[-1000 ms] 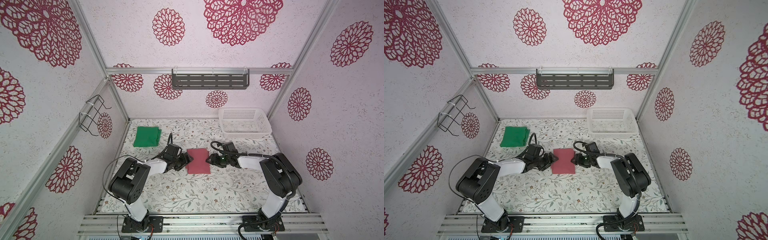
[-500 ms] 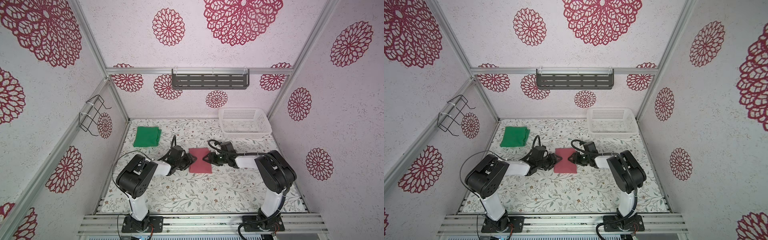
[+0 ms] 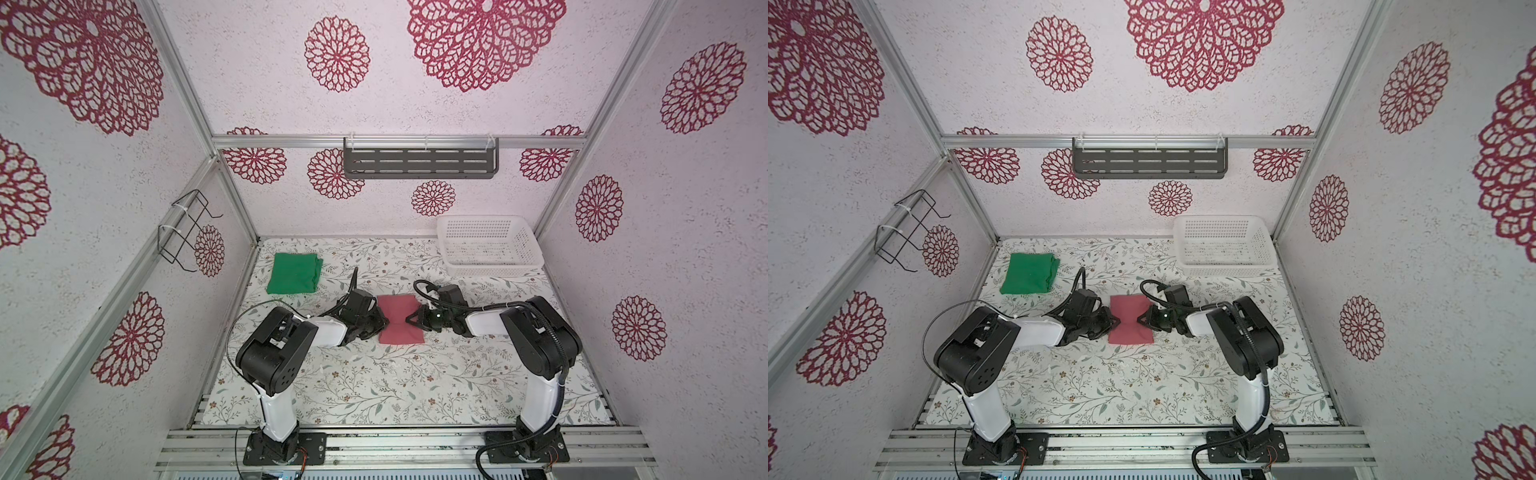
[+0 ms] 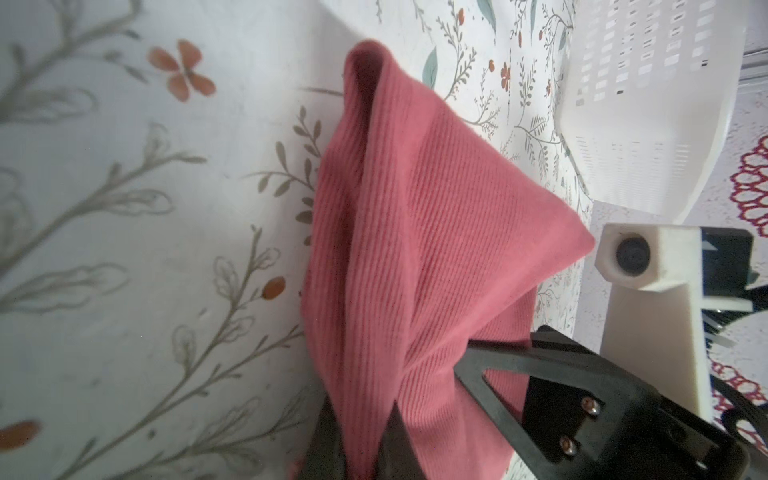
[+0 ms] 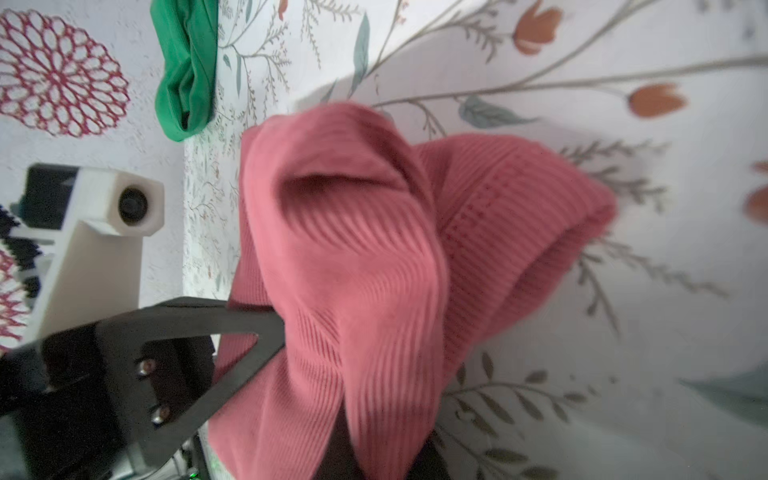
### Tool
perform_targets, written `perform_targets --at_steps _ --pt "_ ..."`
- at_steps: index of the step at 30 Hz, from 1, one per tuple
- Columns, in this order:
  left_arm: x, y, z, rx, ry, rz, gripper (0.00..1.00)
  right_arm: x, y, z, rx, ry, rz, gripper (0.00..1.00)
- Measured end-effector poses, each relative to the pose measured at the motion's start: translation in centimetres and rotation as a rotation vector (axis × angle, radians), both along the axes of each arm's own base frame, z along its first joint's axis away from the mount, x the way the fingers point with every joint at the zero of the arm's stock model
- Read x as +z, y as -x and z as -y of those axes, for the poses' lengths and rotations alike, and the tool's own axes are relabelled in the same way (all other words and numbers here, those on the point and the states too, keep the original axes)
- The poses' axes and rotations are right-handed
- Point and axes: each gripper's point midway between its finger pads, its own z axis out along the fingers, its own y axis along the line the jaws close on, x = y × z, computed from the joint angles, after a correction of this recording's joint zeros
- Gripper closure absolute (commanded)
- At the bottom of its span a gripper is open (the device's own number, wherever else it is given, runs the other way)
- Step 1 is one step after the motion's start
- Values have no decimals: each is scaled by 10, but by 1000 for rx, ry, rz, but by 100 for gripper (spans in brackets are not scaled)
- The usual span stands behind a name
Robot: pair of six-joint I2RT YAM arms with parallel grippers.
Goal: Fold and stack the tank tops
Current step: 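Grasp the pink bundle's sides with both grippers and lift it, then carry the pink bundle with both grippers toward the green top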
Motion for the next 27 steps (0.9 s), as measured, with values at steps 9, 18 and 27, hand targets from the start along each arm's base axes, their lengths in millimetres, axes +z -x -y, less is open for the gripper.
perform_targets --at_steps 9,18,27 --pt "37 -45 -30 -31 -90 73 100 23 -33 -28 -7 -107 87 100" --pt "81 -88 -74 -66 -201 160 100 64 -77 -78 15 -302 271 100" --pt "92 -111 -161 11 -269 163 100 96 -100 -165 81 -565 387 100"
